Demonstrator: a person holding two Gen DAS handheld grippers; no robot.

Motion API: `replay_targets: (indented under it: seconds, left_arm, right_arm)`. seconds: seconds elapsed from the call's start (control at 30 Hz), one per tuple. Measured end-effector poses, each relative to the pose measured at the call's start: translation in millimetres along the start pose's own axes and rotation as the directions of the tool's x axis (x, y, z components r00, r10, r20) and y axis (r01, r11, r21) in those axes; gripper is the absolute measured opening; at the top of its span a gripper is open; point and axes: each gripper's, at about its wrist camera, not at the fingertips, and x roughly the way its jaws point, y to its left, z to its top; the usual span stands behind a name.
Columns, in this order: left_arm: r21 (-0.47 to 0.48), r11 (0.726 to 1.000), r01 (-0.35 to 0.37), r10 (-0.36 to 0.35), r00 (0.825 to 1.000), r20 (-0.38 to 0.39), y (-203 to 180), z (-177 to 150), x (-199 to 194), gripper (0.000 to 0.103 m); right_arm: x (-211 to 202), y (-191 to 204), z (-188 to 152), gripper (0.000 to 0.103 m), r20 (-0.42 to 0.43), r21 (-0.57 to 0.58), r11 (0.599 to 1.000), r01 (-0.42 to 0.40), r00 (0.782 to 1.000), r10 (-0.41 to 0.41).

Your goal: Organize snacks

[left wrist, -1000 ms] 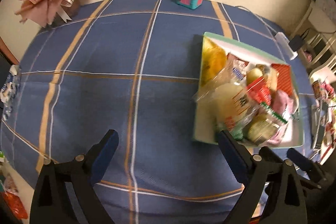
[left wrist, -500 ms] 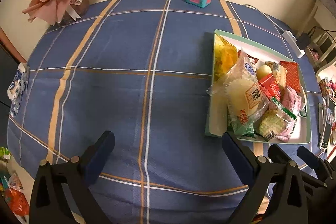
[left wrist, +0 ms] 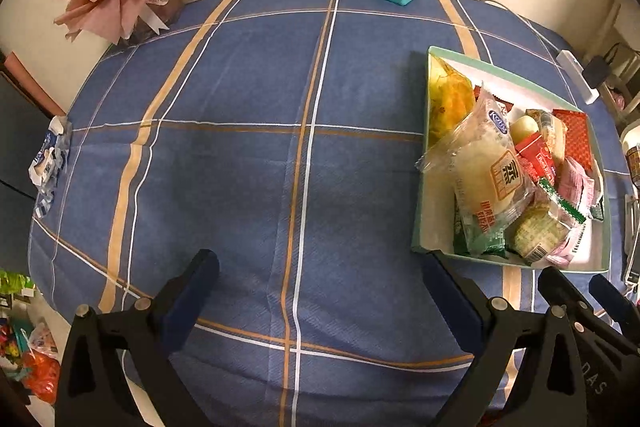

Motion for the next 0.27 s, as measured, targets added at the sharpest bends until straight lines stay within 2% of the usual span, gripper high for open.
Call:
replay_targets:
  seconds: [0.27]
  left_arm:
    - [0.007,1.0,-0.005,0.004,1.0,0.019,-2.8,0.1,-3.6,0.101]
  right_arm:
    - [-0.6,1.4,-0.6,0.087,0.004,0.002,1.0,0.002,1.0,-0.002]
